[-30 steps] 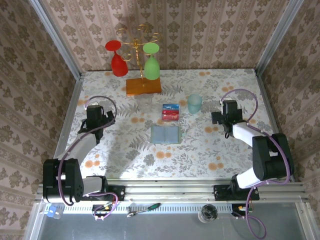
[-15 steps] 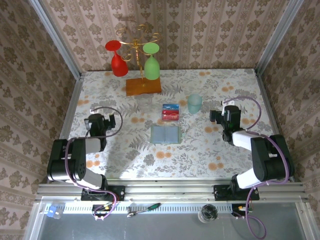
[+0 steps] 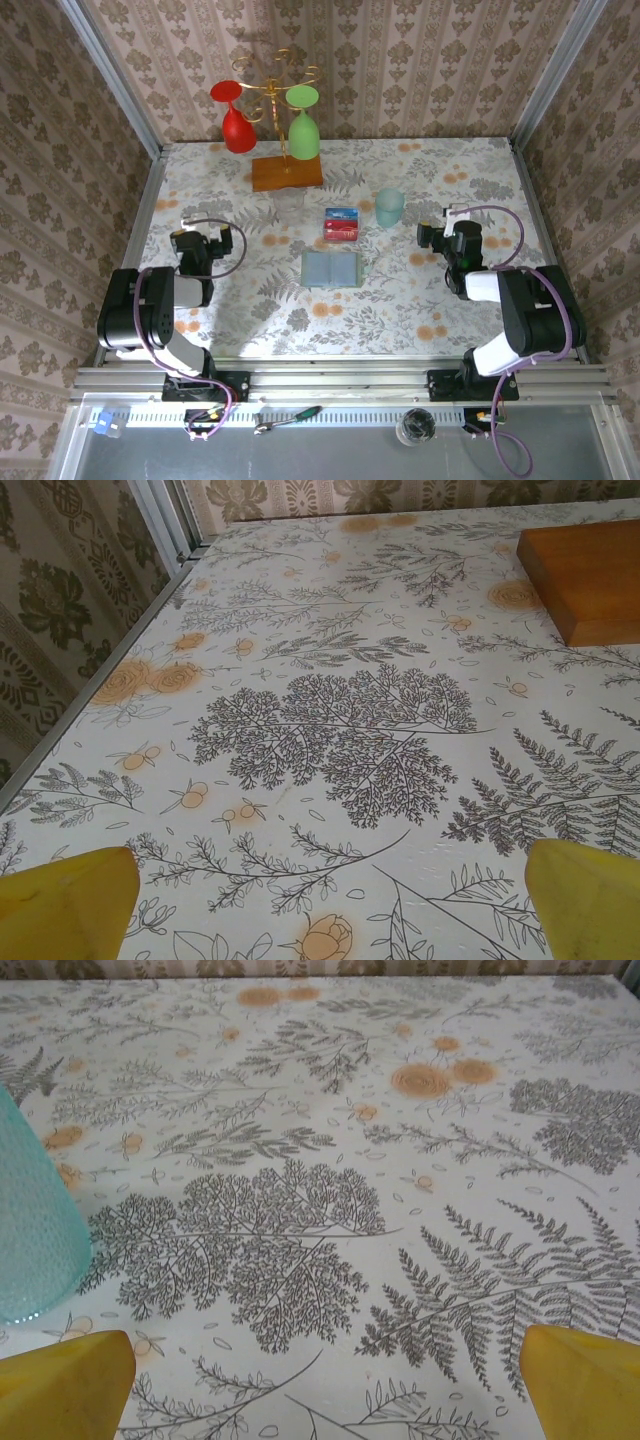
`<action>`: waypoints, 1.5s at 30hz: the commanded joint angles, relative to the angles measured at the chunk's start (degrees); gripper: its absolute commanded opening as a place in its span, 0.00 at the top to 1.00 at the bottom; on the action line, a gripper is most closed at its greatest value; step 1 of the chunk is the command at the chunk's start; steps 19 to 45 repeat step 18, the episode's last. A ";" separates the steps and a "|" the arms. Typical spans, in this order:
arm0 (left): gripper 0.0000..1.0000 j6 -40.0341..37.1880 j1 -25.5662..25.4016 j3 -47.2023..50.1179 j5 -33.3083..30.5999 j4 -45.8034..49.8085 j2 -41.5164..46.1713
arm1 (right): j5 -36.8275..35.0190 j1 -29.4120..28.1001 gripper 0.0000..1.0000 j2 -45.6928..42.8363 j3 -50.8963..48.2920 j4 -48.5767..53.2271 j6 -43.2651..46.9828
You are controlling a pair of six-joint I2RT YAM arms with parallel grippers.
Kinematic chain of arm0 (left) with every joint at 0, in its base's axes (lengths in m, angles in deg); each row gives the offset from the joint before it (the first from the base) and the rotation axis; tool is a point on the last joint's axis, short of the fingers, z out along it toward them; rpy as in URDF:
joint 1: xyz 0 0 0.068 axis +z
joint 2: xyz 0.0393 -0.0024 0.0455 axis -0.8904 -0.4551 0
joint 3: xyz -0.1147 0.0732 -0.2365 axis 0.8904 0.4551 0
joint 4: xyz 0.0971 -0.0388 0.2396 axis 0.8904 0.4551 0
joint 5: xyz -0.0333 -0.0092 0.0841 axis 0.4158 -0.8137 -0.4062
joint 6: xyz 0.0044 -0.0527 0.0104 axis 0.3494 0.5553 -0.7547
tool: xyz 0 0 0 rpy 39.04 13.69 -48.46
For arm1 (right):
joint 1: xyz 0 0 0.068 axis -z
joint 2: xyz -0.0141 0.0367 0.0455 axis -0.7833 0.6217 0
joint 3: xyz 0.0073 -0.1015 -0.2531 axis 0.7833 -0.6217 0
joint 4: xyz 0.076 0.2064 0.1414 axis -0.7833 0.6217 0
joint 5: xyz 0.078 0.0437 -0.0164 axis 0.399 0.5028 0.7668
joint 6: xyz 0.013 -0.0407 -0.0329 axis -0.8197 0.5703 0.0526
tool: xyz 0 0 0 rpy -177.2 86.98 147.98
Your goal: Take the credit cards out of the card holder
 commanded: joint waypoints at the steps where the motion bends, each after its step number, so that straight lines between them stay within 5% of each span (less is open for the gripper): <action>1: 0.00 -2.27 -0.97 -0.53 0.83 -1.67 0.11 | 1.15 0.37 0.00 0.46 -0.40 -4.86 -0.44; 45: 0.00 -2.45 -0.83 -1.56 2.08 0.27 0.15 | 1.28 0.40 0.00 0.14 -0.52 -4.65 -0.44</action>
